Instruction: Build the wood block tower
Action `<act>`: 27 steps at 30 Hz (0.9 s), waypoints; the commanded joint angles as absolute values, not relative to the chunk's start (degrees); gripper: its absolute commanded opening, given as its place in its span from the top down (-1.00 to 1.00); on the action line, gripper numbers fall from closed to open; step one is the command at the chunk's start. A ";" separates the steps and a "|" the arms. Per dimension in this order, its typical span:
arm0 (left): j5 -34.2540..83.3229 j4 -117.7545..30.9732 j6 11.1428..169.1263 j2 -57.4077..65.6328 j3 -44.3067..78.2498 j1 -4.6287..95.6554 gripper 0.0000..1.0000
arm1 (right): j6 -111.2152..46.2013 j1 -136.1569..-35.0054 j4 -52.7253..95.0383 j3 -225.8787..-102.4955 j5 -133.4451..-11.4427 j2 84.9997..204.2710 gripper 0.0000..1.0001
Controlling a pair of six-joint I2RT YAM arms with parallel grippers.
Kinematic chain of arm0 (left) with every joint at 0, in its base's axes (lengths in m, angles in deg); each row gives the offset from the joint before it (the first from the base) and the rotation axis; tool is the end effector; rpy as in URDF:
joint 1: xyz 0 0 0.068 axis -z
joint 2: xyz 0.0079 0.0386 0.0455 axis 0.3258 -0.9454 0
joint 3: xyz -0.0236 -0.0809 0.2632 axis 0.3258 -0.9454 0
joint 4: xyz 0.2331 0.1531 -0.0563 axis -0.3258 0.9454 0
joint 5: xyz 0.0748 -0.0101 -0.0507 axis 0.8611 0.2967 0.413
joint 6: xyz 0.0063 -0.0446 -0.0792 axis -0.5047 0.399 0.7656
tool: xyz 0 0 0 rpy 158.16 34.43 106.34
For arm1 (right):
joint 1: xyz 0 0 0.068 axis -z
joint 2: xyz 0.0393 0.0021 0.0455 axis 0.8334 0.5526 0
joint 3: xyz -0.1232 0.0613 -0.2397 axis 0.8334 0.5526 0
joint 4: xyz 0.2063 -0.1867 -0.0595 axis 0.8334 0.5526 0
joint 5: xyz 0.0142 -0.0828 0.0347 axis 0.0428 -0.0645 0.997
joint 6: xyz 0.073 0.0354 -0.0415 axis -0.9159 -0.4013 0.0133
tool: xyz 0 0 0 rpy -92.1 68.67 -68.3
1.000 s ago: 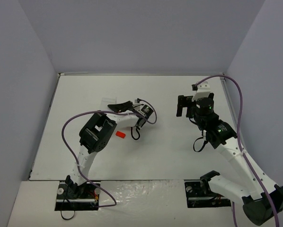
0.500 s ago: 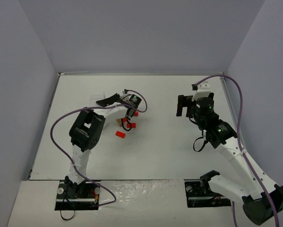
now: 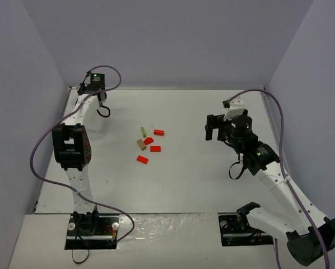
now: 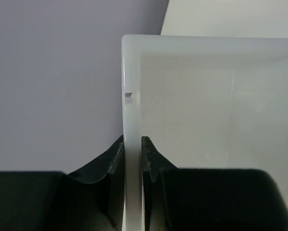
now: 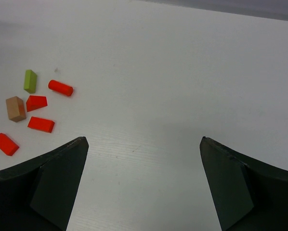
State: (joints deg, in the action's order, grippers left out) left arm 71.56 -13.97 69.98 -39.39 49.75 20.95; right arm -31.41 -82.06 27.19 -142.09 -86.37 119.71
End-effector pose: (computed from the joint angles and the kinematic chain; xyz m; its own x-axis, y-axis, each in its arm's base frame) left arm 0.5303 0.0332 0.2502 -0.7182 0.1406 -0.6815 -0.3407 0.7830 0.5205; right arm 0.2707 0.1198 0.3585 -0.1773 0.0248 -0.9838 -0.3160 0.9453 0.0808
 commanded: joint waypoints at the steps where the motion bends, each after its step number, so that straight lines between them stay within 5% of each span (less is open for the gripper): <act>1: 55.44 -17.54 71.98 -42.48 56.28 15.45 1.00 | -31.11 -82.29 23.47 -143.01 -81.21 121.74 -1.00; 13: 37.05 -20.06 77.36 -55.39 68.87 6.78 0.92 | -35.92 -82.29 24.16 -143.35 -75.34 124.67 -1.00; 17: 35.64 -20.20 78.03 -54.52 69.97 6.63 0.31 | -36.90 -82.29 24.60 -143.48 -74.93 125.34 -1.00; 20: 34.85 -20.62 80.14 -51.80 69.71 6.79 -0.40 | -37.70 -82.29 24.75 -143.88 -75.19 125.63 -1.00; 24: 34.65 -21.09 81.01 -47.21 67.74 7.37 -0.76 | -37.83 -82.29 24.94 -146.09 -75.20 126.68 -1.00; 27: 34.83 -21.60 80.98 -41.38 64.99 8.61 -0.83 | -36.29 -82.40 24.78 -147.34 -73.72 127.59 -1.00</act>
State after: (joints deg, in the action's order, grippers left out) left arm 35.53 -18.22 79.54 -54.45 65.84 7.07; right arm -36.84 -82.06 27.67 -143.13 -75.72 126.45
